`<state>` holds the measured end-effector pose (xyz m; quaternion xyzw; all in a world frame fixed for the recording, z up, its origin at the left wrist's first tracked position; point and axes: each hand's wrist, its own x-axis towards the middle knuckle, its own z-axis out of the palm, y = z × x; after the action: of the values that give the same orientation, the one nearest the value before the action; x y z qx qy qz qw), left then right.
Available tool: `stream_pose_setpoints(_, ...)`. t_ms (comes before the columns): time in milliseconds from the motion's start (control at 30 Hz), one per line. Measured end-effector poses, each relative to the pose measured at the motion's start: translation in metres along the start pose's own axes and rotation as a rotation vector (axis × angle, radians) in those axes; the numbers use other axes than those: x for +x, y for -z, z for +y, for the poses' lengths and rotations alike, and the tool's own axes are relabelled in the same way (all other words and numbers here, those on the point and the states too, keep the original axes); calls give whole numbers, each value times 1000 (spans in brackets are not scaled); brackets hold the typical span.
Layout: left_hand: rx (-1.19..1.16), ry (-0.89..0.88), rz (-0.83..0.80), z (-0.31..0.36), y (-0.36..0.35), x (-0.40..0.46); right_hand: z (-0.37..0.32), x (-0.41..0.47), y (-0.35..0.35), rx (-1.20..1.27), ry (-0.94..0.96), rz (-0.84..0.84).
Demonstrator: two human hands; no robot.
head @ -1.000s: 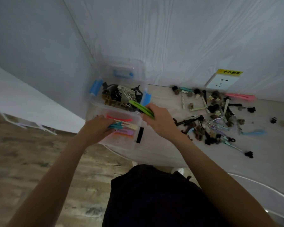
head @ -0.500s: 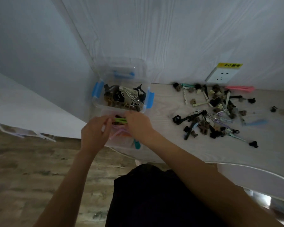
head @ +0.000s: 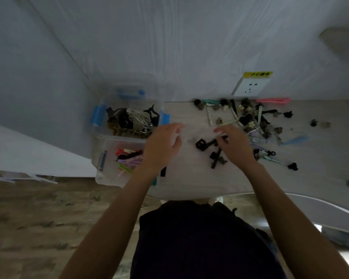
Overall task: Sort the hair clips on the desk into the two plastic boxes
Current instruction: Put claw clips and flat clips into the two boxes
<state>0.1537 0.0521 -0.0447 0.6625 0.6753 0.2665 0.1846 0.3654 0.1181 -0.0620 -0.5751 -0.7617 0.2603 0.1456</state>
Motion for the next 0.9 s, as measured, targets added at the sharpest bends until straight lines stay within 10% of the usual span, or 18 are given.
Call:
stream_pose_setpoints(367, 118, 260, -317, 34, -105, 109, 79, 44, 24, -306, 117, -52)
stream_pose_setpoints(900, 24, 315, -263, 15, -123, 121, 98, 80, 13, -455, 310, -232)
